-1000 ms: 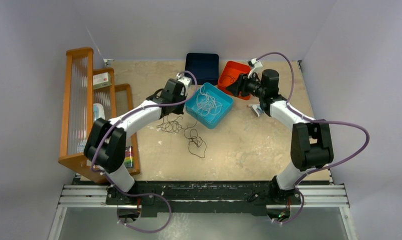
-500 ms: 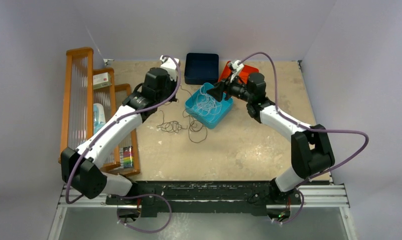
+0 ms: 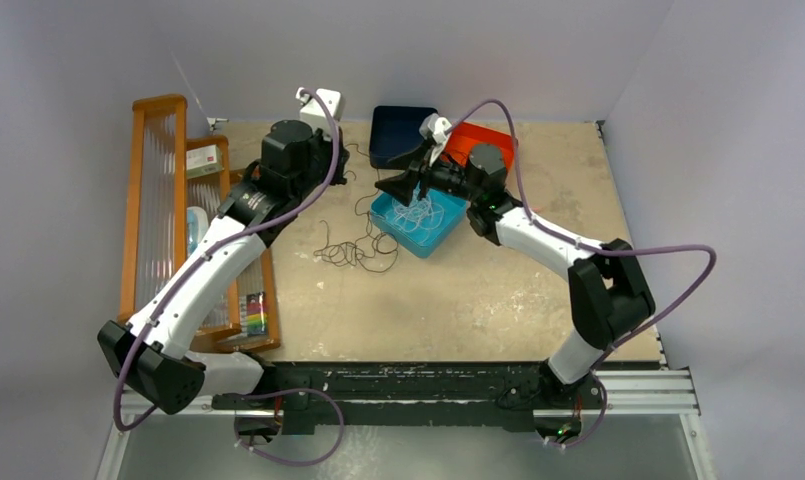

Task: Untangle the cables

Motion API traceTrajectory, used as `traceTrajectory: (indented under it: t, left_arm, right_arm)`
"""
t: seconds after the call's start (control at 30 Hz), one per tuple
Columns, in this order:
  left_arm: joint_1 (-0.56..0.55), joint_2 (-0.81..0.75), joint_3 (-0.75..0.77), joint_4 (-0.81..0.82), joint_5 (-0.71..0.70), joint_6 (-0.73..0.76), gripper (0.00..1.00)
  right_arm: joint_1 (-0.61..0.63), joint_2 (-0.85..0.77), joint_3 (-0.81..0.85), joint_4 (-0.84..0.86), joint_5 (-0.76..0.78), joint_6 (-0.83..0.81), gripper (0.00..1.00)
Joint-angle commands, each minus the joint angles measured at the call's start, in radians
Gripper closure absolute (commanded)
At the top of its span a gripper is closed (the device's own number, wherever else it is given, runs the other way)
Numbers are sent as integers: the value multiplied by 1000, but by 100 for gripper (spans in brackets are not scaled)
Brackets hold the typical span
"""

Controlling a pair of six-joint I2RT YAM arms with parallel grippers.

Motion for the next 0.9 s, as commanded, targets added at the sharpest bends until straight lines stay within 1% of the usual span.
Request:
traceTrajectory:
  t: [0.0, 0.13, 0.2, 0.37, 0.6, 0.73, 0.87]
  left_arm:
    - [-1, -42, 56, -5, 11, -11, 100]
    - [-1, -51, 65, -11, 13, -13, 100]
    - [-1, -58, 72, -10, 18, -16, 100]
    - [-1, -69, 117, -8, 35, -27, 100]
    - [-1, -71, 208, -19, 63, -53, 100]
    - [-1, -77, 249, -5, 55, -64, 100]
    - [-1, -72, 288, 9, 20, -69, 100]
  right_arm:
    - [21, 44, 85, 122, -40, 15, 33]
    - [51, 96, 145, 117, -49, 22, 35]
    - [64, 123, 166, 112, -37, 25, 39]
    - [88, 197, 174, 163, -17, 57, 49]
    - [119, 319, 203, 191, -37, 67, 59]
    - [141, 344, 186, 192, -39, 50, 63]
    - [160, 344, 134, 207, -42, 47, 68]
